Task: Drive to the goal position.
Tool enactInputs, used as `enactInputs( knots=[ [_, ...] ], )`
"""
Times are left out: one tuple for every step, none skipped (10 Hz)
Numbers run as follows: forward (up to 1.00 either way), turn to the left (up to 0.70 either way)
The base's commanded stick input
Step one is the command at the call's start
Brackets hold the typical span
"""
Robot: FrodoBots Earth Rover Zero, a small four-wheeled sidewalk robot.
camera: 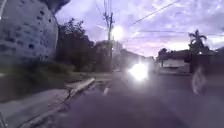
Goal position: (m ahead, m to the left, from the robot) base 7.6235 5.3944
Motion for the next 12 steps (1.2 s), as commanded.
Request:
enactInputs(
  knots=[
    [0.70, -0.02],
    [0.70, -0.12],
    [0.70, -0.28],
    [0.70, -0.35],
    [0.70, -0.35],
    [0.70, -0.35],
    [0.70, 0.00],
    [0.70, 0.00],
    [0.70, 0.00],
    [0.70, 0.00],
    [0.70, 0.00],
    [0.70, 0.00]
  ],
)
